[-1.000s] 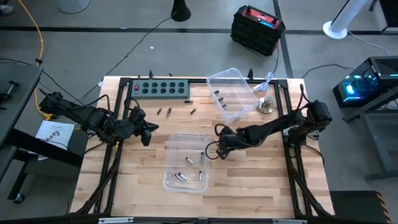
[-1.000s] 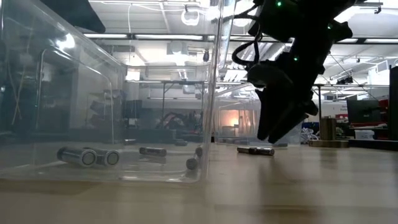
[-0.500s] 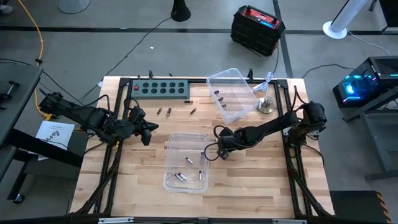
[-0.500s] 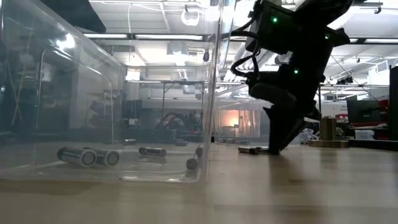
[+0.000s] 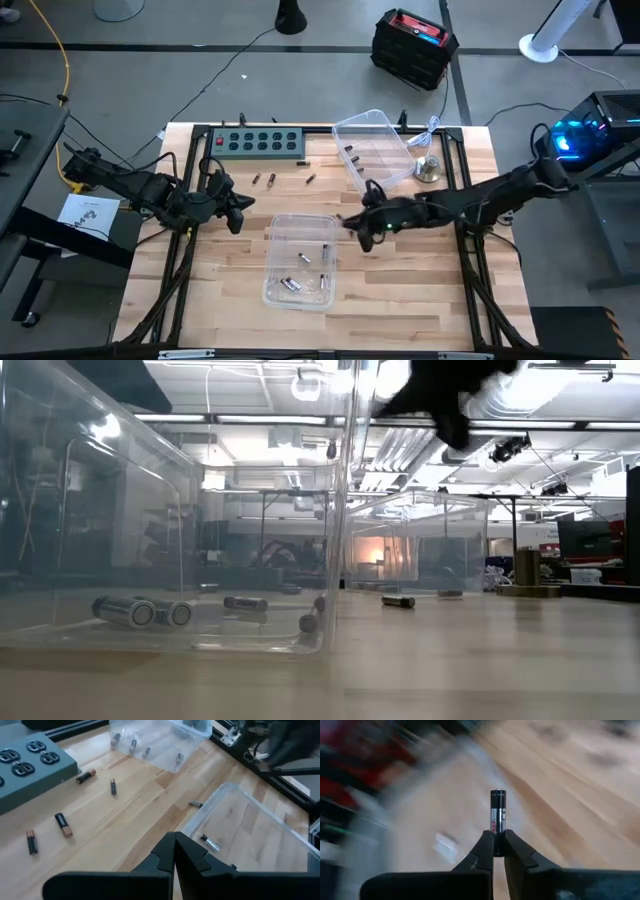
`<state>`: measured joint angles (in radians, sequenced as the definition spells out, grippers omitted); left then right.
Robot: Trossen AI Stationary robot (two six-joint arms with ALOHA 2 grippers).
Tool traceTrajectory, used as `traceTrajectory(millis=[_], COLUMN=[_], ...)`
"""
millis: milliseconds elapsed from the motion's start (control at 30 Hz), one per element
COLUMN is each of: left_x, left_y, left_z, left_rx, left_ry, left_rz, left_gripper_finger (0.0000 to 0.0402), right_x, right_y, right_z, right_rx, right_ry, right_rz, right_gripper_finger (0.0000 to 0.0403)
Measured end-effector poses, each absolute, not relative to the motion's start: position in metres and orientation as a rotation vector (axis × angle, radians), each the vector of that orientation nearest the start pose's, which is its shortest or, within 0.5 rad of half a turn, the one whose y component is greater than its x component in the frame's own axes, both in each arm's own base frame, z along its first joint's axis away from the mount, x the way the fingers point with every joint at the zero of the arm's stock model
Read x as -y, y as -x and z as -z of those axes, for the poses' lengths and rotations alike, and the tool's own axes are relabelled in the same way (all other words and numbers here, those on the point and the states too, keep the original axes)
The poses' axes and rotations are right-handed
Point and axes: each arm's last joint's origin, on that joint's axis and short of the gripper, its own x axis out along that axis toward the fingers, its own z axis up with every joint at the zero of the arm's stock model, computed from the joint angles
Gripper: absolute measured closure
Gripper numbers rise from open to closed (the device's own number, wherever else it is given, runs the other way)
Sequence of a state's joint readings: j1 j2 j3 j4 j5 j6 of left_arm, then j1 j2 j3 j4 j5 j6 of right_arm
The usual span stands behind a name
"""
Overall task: Sort batteries
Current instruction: Put the silver battery into the left transparent bin
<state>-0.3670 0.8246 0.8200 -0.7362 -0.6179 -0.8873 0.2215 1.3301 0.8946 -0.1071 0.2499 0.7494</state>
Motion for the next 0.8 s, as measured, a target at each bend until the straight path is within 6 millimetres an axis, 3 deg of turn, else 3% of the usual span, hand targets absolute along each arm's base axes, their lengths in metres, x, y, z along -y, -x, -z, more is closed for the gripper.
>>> traceTrajectory(millis=[133, 267, 400, 500, 633, 733, 800], left_x=[0.039, 0.039, 0.039, 0.039, 0.039, 0.039, 0.039], left_y=[-0.149, -0.149, -0.149, -0.149, -0.149, -0.149, -0.149], left_z=[-0.295, -0.295, -0.295, -0.295, -0.295, -0.295, -0.295], left_rx=[-0.486, -0.483, -0.482, -0.482, -0.483, -0.482, -0.482], left_ry=[0.496, 0.496, 0.495, 0.494, 0.494, 0.495, 0.495], left_rz=[-0.507, -0.510, -0.511, -0.512, -0.512, -0.512, -0.512], left_gripper_finger=[0.0402, 0.0401, 0.0402, 0.0402, 0.0402, 0.0402, 0.0401], right_x=[-0.063, -0.069, -0.075, -0.077, -0.069, -0.063, -0.067], right_y=[-0.303, -0.320, -0.335, -0.344, -0.345, -0.333, -0.322], right_z=[-0.270, -0.253, -0.246, -0.259, -0.285, -0.302, -0.302], right_rx=[-0.296, -0.289, -0.334, -0.356, -0.539, -0.737, -0.839], right_ry=[-0.668, -0.731, -0.738, -0.652, -0.516, -0.421, -0.342], right_rz=[0.069, 0.024, 0.017, 0.009, 0.074, 0.181, 0.267], right_gripper_finger=[0.0394, 0.0379, 0.0326, 0.0272, 0.0222, 0.0213, 0.0212])
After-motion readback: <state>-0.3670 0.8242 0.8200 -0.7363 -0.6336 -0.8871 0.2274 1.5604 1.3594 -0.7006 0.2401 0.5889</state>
